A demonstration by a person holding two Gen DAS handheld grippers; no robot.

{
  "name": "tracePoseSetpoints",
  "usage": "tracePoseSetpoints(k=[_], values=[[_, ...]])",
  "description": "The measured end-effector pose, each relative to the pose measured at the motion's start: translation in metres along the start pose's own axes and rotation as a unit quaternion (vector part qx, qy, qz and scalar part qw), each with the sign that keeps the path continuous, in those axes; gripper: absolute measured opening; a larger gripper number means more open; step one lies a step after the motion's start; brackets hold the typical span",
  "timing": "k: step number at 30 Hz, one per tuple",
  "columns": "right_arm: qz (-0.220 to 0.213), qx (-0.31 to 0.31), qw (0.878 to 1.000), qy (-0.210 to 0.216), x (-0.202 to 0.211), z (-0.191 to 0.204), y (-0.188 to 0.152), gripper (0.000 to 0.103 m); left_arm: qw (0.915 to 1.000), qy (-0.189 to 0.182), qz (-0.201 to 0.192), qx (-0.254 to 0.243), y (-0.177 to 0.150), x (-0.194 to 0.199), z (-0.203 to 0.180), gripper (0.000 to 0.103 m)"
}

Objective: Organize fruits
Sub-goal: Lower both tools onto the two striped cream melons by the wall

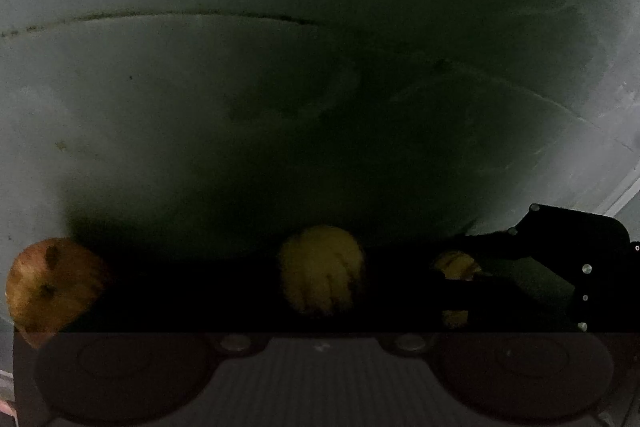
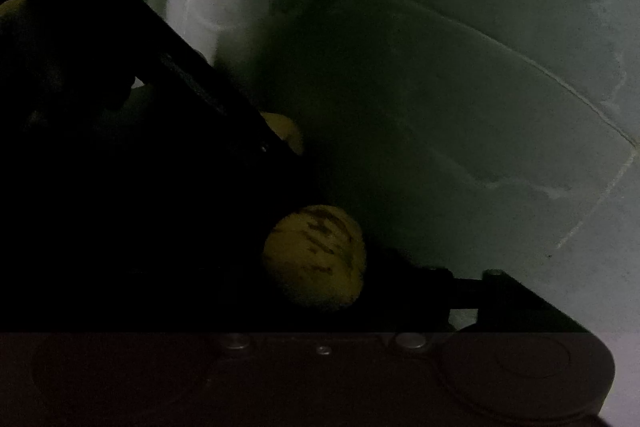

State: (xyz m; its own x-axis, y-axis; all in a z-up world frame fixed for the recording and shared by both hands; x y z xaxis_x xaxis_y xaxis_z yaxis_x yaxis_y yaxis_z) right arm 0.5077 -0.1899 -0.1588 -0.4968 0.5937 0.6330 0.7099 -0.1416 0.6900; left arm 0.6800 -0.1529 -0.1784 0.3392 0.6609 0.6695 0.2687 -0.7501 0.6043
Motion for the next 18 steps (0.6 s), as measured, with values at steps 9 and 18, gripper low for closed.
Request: tracePoseSetpoints(k=[9,18], values=[[0.009,-0.011,1.0,0.002,0.006,0.0,-0.002,0.056,0.9999,0.003,-0.006,0.012,-0.003,-0.009,-0.004,0.056],[0.026,-0.02,0.999,0.015,0.022,-0.004,-0.005,0.055,0.9994,0.025,0.008,0.024,-0.013,-0.005,-0.011,0.055]])
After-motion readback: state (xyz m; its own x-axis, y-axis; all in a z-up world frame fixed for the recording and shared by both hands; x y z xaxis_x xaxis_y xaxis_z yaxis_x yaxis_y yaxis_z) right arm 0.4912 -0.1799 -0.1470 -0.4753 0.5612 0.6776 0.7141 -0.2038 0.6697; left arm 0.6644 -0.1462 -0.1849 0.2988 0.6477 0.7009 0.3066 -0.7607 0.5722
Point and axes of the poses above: each gripper's, at about its wrist camera, not at the fingertips, and x roughly against the way its jaws point, z to its left, y to its top, the point moved 4 cm from there along -x, roughly the way its jaws point, and after that the axes turned 13 degrees about -y, right-handed, at the moved point
